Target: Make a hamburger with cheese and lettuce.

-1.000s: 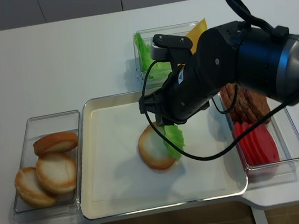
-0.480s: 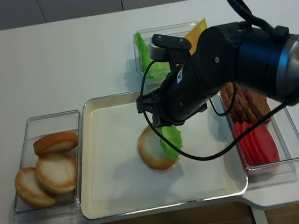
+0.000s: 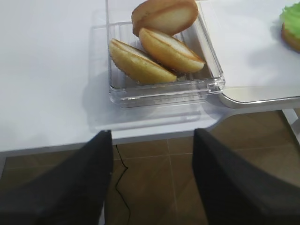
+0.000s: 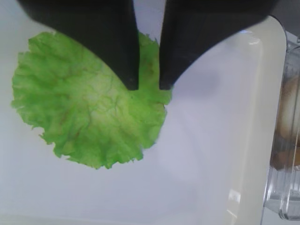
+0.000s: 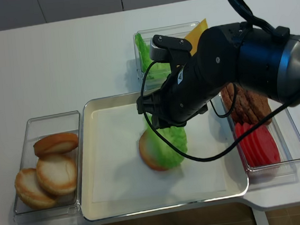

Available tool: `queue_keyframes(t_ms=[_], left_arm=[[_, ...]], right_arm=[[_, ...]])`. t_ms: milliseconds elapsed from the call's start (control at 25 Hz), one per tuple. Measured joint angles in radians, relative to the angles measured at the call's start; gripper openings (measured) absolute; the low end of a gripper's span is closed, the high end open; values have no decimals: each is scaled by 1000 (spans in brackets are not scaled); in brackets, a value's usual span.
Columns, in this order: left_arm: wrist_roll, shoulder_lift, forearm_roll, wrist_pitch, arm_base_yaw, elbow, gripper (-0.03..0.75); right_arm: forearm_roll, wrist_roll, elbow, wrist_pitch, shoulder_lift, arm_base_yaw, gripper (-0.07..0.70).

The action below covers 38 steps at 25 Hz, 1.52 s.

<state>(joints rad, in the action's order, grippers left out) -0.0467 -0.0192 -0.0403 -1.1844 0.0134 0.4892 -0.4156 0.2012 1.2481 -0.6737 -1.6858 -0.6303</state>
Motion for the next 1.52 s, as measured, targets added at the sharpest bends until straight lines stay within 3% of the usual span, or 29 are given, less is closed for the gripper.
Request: queue_keyframes(t_ms=[200,520,680,920,1280,1520], left_arm=[[0,0,0,0,0,0,405],[0,0,0,0,0,0,405],[0,0,0,0,0,0,405],[0,0,0,0,0,0,405],[0,0,0,0,0,0,405],[0,0,0,0,0,0,405]], right_arm=[[-13,0,0,0,0,0,202],[3,-19,0,2,0,0,430],[54,-26,0,-22,0,7,447],[176,-27,0,-154,16,117,449],[474,-27,0,-329,146,279,449],[505,-30,0,-391,235,370,406]])
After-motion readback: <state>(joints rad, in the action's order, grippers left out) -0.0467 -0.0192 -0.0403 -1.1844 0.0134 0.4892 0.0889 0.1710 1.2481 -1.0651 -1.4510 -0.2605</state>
